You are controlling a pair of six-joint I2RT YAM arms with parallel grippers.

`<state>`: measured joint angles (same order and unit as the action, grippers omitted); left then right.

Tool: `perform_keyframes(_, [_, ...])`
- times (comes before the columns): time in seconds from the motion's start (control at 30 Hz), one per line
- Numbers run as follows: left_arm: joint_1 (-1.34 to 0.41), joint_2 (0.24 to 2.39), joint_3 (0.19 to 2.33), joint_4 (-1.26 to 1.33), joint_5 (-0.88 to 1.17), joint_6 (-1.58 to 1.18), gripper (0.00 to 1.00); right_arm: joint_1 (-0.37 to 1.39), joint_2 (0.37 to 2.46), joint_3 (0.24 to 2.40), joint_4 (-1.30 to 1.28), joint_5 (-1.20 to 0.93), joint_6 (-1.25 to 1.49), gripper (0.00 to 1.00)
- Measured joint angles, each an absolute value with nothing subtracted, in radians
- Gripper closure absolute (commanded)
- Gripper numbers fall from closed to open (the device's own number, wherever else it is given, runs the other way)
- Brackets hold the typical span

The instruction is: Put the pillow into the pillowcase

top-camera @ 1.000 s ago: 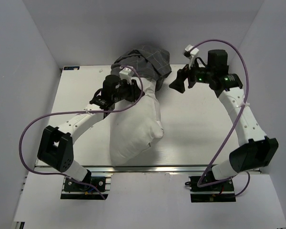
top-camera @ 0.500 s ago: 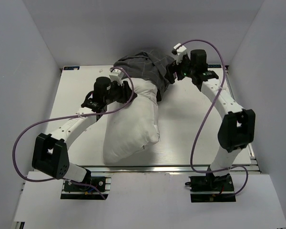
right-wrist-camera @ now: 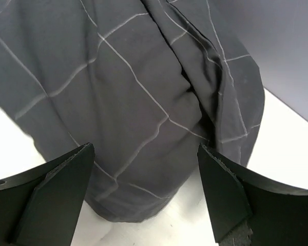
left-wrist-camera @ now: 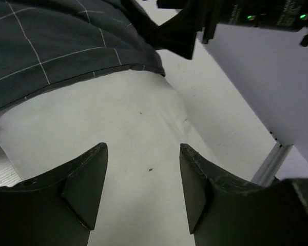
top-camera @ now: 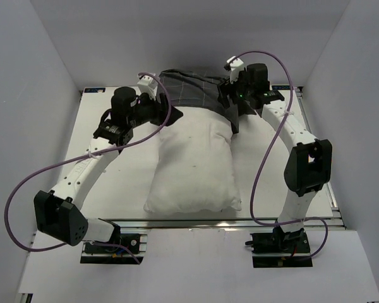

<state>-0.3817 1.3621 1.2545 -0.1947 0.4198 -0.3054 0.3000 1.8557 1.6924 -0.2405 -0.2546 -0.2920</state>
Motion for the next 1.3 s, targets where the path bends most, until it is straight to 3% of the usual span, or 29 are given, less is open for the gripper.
perform_keyframes(0.23, [-0.498, 1.408, 1.298, -0.230, 0.439, -0.333, 0.30, 0.266, 1.841, 1.650, -0.239, -0.226, -0.275, 0.13])
perform_keyframes(0.5, [-0.614, 1.466, 1.306, -0.421, 0.236, -0.324, 0.23, 0.063, 1.613, 1.449, -0.307, -0.611, -0.315, 0.14])
perform_keyframes(0.67, [-0.553, 1.333, 1.220, -0.494, 0.015, -0.356, 0.23, 0.081, 1.414, 1.221, -0.307, -0.709, -0.303, 0.12])
perform_keyframes(0.83, [-0.352, 1.337, 1.240, -0.485, 0.013, -0.409, 0.23, 0.092, 1.321, 1.015, -0.242, -0.674, -0.287, 0.11])
perform_keyframes(1.3, [-0.141, 1.625, 1.158, -0.204, 0.051, -0.411, 0.27, 0.107, 1.515, 0.976, -0.070, -0.418, -0.172, 0.11])
